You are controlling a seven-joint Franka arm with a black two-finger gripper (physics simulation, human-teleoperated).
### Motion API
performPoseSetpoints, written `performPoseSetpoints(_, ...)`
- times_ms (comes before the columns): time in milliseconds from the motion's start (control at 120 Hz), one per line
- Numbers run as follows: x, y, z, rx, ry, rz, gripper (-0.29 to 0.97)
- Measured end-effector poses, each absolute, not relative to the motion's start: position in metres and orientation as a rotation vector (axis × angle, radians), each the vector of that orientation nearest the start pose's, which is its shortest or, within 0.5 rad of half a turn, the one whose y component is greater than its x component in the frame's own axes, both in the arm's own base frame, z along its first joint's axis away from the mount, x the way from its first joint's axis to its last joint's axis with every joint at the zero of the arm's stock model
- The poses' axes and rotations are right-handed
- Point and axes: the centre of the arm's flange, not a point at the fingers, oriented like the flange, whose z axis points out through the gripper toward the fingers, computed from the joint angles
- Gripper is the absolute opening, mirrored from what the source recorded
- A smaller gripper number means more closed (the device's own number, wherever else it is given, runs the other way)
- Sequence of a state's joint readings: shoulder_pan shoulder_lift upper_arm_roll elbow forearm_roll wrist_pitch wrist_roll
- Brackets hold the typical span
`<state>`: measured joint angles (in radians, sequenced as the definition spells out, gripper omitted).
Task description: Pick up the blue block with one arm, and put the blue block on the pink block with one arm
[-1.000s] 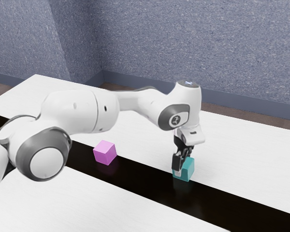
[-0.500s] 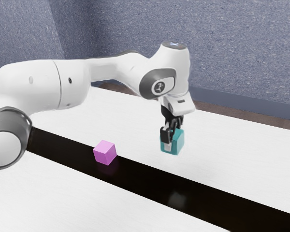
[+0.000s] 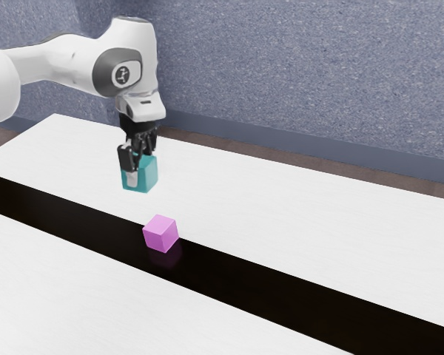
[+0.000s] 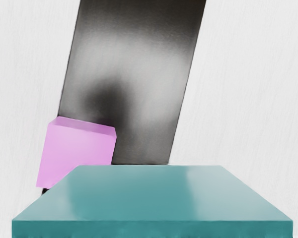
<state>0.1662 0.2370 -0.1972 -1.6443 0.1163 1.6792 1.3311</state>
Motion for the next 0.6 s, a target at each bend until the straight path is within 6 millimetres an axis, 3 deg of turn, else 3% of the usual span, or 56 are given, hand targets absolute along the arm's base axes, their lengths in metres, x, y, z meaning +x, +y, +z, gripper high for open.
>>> performPoseSetpoints(117,0.619,0.009,0.437,-2.414,2.118,0.315,0.33)
performPoseSetpoints(217,0.625,0.026,0.418,-2.418,2.155,0.299,0.33)
performPoseSetpoints(283,0.629,0.026,0.402,-2.397,2.198,0.302,0.33)
performPoseSetpoints(450,0.640,0.028,0.389,-2.344,2.254,0.220,0.34)
performPoseSetpoints(600,0.648,0.032,0.359,-2.331,2.304,0.193,0.34)
